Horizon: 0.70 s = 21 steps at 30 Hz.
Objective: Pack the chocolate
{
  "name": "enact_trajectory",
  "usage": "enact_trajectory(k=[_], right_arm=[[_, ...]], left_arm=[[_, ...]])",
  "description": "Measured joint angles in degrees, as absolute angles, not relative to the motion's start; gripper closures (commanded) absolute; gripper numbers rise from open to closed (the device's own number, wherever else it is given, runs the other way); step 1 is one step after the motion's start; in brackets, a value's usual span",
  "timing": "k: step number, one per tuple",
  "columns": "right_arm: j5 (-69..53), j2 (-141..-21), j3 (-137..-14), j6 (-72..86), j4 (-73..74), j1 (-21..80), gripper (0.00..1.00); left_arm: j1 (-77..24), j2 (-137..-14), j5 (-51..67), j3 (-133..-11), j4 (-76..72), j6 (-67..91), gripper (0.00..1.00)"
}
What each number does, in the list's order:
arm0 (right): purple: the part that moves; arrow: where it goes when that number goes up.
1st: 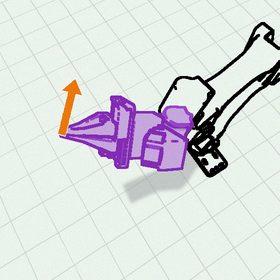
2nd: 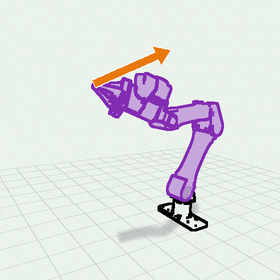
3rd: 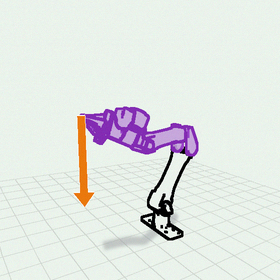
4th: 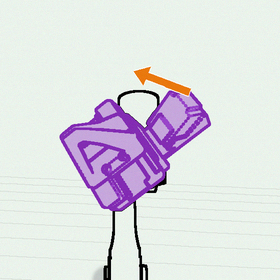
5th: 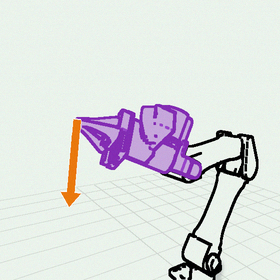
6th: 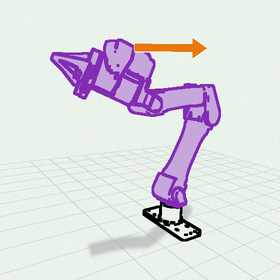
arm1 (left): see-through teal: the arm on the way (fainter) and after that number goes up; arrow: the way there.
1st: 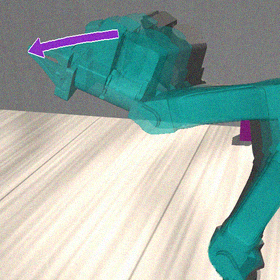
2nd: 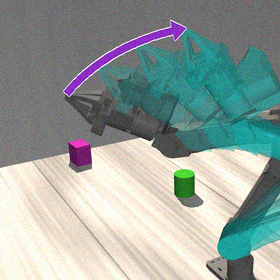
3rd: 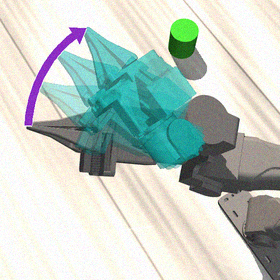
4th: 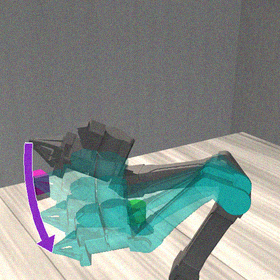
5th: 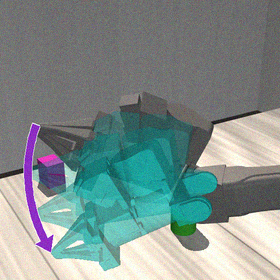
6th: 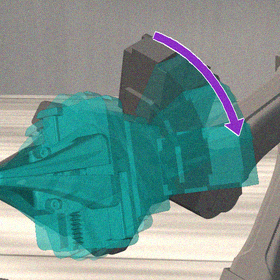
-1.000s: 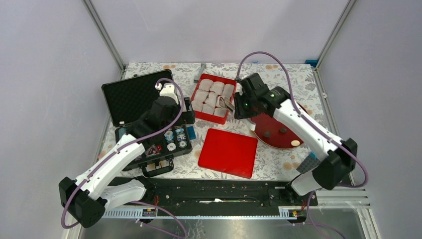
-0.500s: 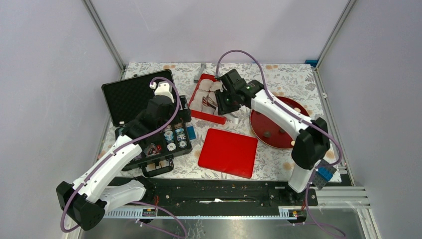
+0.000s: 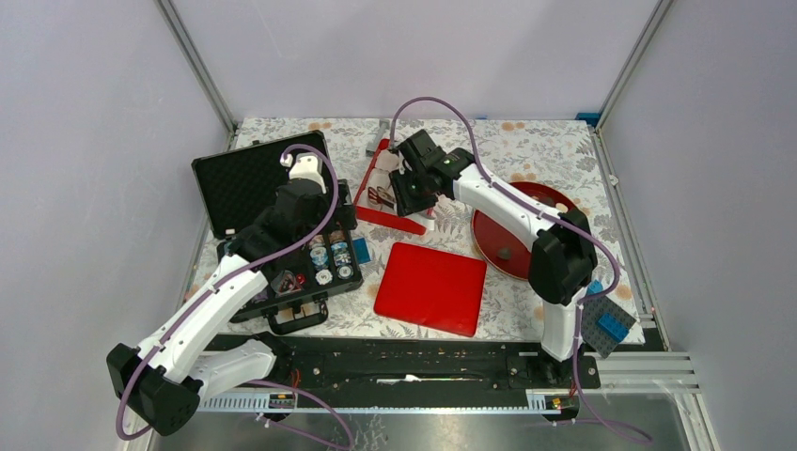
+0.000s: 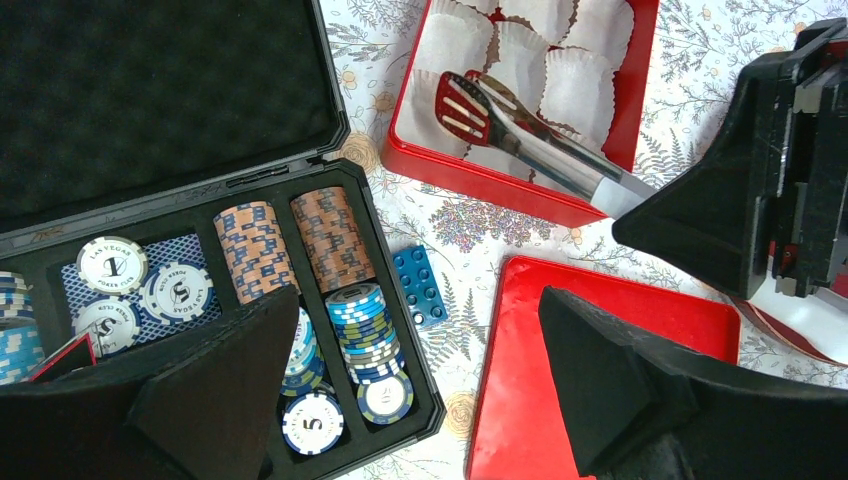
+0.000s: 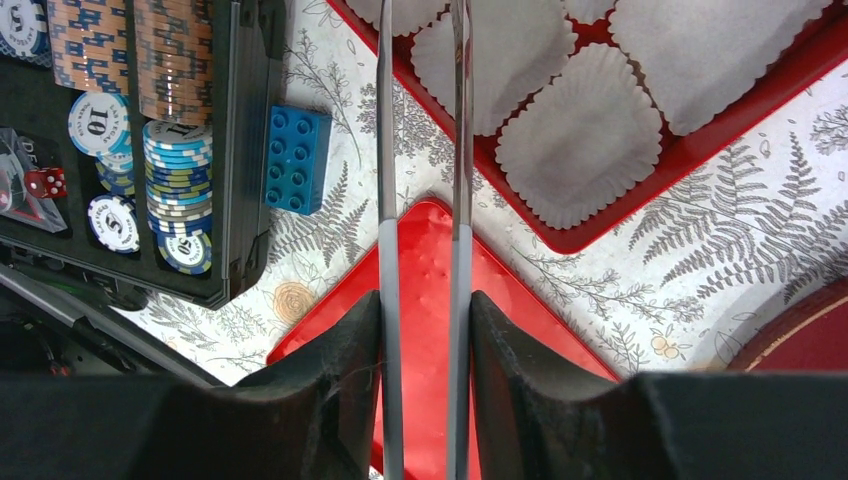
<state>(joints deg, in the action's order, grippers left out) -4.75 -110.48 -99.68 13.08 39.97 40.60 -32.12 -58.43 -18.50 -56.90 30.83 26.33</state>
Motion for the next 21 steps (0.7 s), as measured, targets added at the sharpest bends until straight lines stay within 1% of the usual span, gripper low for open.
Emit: enact_trajectory(k=[2,7,11,15,18,21], right_arm=[[-5.2,-111.0,-100.1,13.1,40.0,40.8,0.53],[-5.3,-111.5,-100.5,13.1,39.9,41.1,0.52],[-5.2,-111.5,-101.0,13.1,40.0,41.2,0.6],[-5.0,-111.5,-101.5,13.1,39.9,41.5,0.66],[-4.4,-111.4,-101.5,13.2,40.0,41.6,0.73],[-3.4,-110.6,-101.5,13.3,40.0,41.8,0.75]], left_arm=[[-32.0,-58.4,-18.5,-56.9,30.8,26.3,0.01],[-31.9,-58.4,-18.5,-56.9,30.8,25.9,0.01],[-31.9,-58.4,-18.5,-56.9,30.9,25.7,0.01],[-31.9,-58.0,-18.4,-56.9,30.9,25.7,0.01],[-31.9,-57.8,-18.3,-56.9,30.9,25.8,0.01],[-31.9,-57.8,-18.2,-56.9,30.9,25.8,0.01]])
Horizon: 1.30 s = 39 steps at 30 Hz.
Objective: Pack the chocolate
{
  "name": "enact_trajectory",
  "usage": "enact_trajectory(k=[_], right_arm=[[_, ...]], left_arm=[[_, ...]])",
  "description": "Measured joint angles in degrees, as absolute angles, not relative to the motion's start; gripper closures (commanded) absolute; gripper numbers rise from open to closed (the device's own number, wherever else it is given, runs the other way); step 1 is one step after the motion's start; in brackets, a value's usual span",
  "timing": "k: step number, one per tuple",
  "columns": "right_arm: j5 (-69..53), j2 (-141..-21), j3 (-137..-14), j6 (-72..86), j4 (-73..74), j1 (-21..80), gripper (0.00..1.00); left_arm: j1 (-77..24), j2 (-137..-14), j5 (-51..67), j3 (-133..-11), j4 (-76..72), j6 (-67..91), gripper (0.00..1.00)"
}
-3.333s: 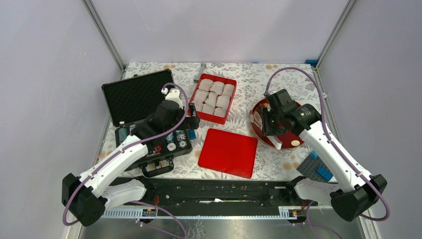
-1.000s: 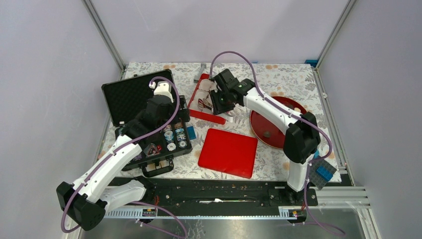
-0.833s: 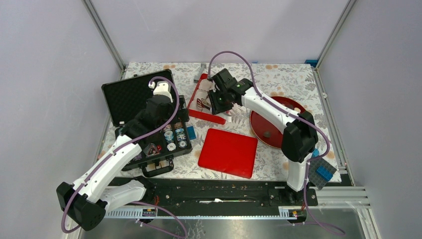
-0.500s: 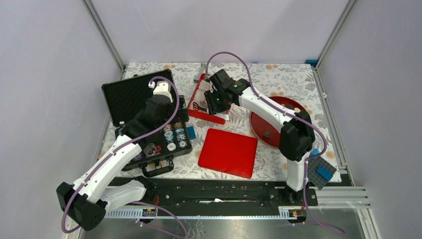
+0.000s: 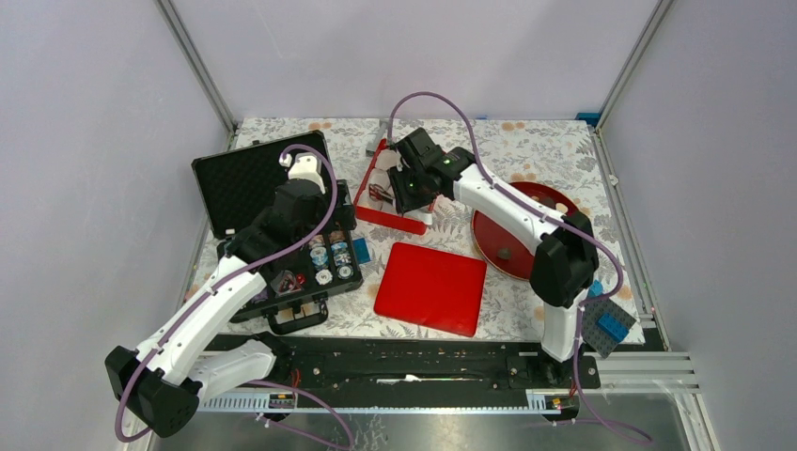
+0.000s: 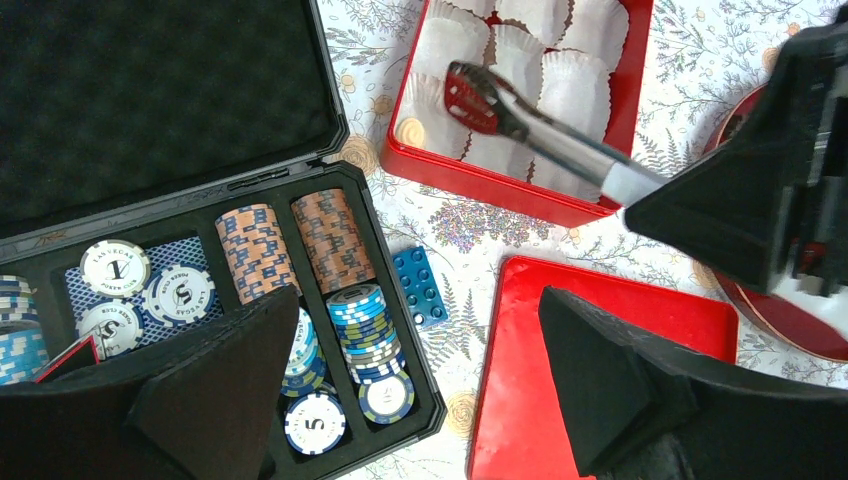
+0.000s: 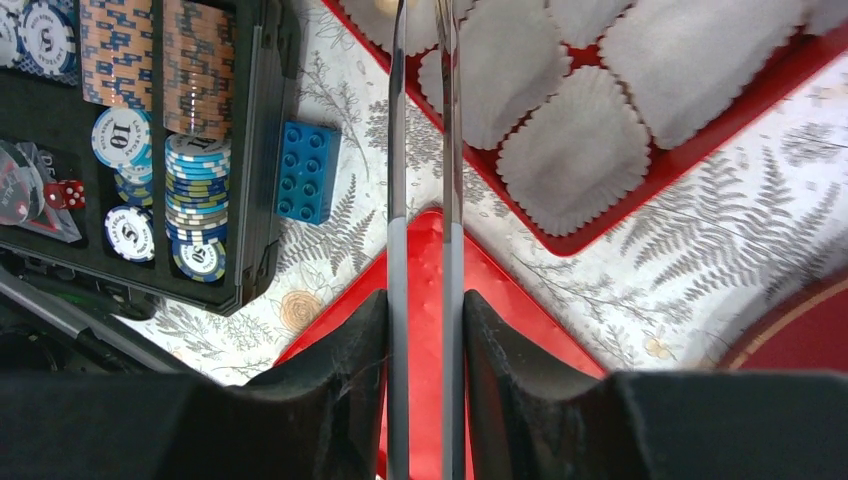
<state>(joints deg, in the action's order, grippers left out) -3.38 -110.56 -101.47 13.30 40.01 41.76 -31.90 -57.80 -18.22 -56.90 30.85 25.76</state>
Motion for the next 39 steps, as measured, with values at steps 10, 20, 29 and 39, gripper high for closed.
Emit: enact_trajectory(k=[10,20,29,39], right_arm=[[10.0,-92.2,-90.2,13.4,38.9,41.8,0.8],[17.4,-73.7,-71.0,14.2,39.8,28.9,0.71],[17.0,-68.6,-61.5,15.3,43.9,26.5,0.6],[14.9,-68.5,-59.9,15.5,42.6,26.5,0.56]], left_arm=[[-31.9,-57.8,-18.2,-56.9,30.9,25.7,0.01],[-31.9,-58.1,-18.0,-56.9,30.8,25.7,0.01],[-31.9,-60.4,-16.1,-56.9,30.8,26.9,0.01],[-31.9,-60.5,-14.8,-56.9,30.8,28.6,0.01]])
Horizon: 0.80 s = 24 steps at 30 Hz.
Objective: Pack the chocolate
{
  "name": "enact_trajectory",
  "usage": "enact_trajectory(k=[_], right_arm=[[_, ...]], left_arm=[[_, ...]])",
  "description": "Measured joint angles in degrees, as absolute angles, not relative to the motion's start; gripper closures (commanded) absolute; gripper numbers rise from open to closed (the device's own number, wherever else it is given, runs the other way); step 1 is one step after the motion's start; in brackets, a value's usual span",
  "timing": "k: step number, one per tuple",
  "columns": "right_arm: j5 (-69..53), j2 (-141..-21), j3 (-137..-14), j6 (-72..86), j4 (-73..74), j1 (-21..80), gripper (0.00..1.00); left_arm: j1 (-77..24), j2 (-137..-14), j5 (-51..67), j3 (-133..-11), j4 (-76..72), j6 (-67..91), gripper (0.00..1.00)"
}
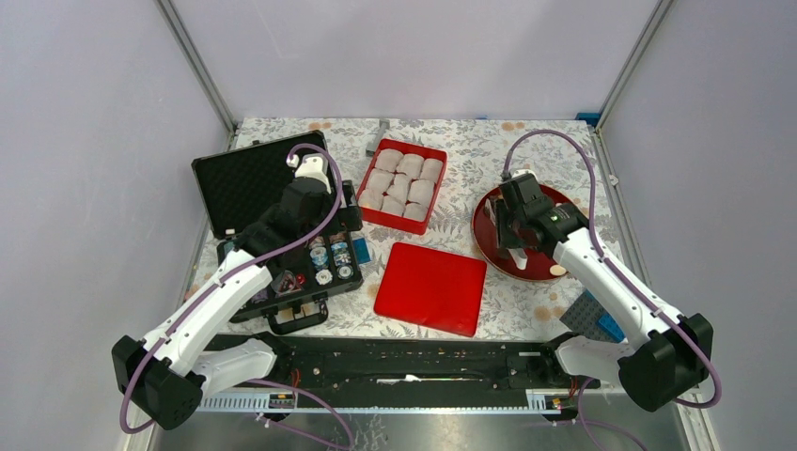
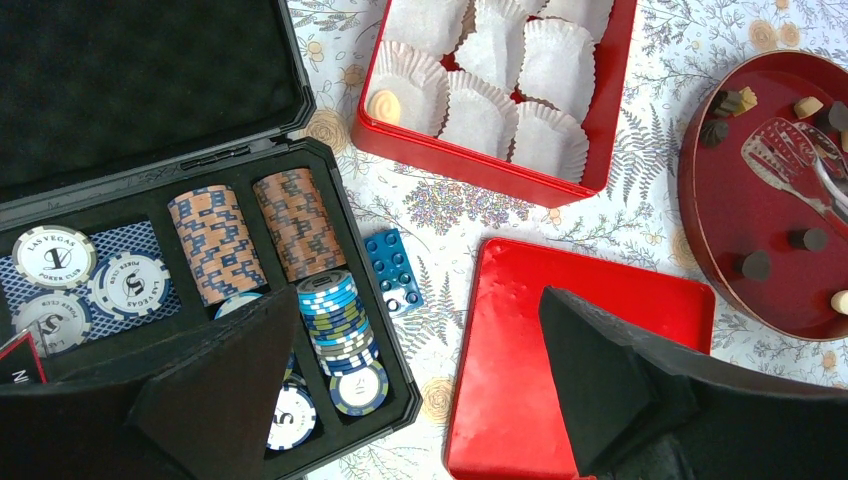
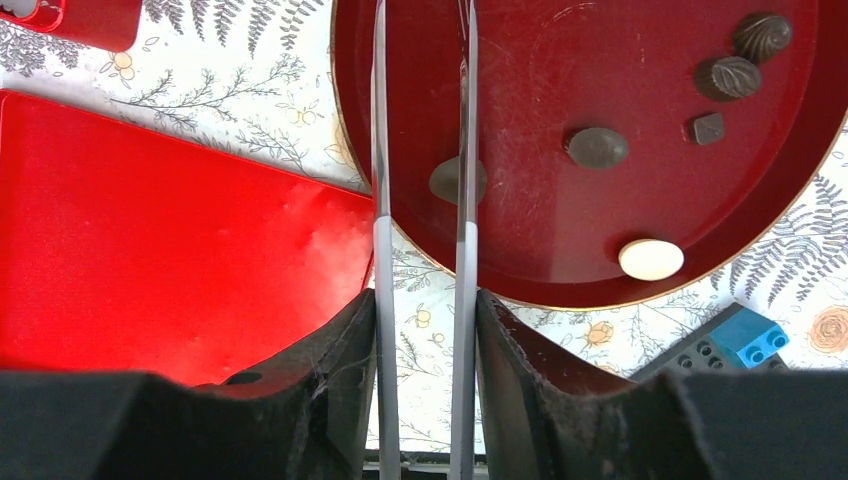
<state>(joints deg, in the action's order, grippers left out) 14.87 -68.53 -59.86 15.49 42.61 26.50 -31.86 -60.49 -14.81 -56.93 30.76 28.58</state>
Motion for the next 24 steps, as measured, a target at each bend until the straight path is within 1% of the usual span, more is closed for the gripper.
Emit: enact_trajectory(k=[24], right_arm=[[14.4,-75.7,-57.3,15.2,37.8,26.5,0.53]], left_arm=[[-31.9,-60.5,-14.8,-56.9,30.8,28.9,0.01]])
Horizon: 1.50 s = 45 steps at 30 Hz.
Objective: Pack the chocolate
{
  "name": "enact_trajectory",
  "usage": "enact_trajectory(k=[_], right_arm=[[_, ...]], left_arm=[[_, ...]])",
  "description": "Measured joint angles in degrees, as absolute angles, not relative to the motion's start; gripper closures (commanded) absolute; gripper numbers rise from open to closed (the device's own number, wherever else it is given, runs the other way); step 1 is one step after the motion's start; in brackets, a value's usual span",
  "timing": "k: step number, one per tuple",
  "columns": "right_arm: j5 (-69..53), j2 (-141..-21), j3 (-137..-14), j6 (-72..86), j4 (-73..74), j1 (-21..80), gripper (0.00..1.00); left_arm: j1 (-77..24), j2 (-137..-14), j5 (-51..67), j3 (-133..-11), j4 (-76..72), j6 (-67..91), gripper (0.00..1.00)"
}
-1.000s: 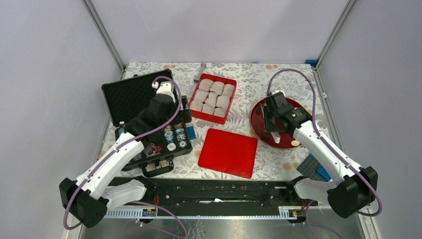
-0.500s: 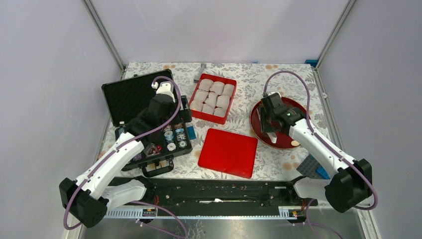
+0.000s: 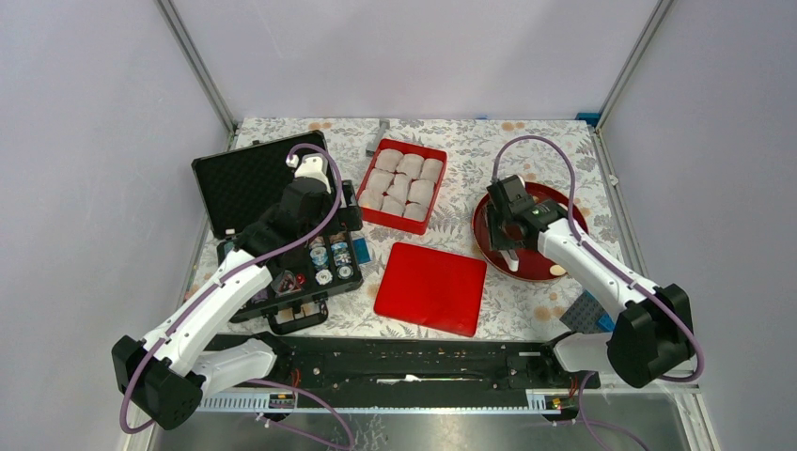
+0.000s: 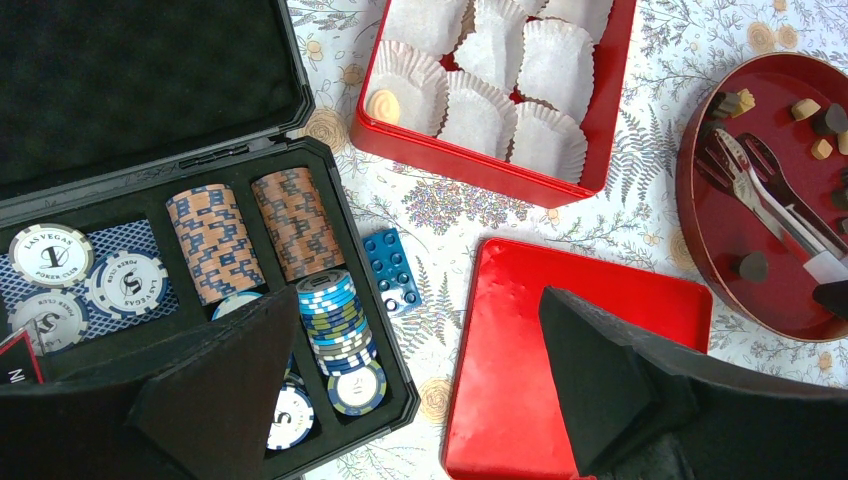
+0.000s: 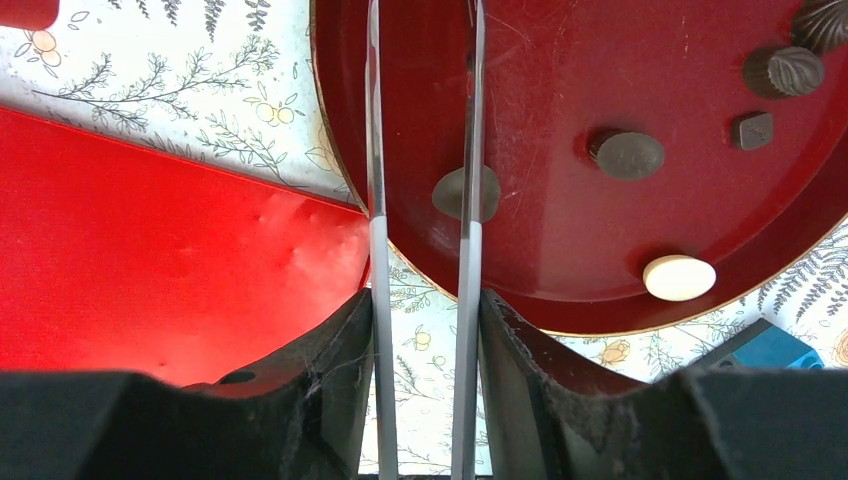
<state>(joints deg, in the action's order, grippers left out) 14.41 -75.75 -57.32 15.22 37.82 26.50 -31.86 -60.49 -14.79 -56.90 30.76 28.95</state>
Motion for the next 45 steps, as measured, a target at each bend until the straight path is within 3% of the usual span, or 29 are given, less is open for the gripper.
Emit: enact_trajectory(k=[26,32,38,45], right_arm=[[17.3,-80.8,-58.3,15.3,35.1,26.5,0.53],[17.6,-80.8,-58.3,15.3,34.2,26.5,0.59],[18.0,-80.8,-58.3,15.3,33.8,26.5,0.73],[18.0,-78.5,-58.3,15.5,34.1,26.5,0.77]], left_arm=[[-31.9,-60.5,-14.8,-56.5,30.7,28.7,0.01],[-31.9,-60.5,-14.8,-56.5,30.7,28.7,0.01],[-31.9,-60.2,-14.9,-55.8,30.0,29.0,0.01],[-31.9,-58.5,-15.2,-55.4,29.7,29.0,0.01]])
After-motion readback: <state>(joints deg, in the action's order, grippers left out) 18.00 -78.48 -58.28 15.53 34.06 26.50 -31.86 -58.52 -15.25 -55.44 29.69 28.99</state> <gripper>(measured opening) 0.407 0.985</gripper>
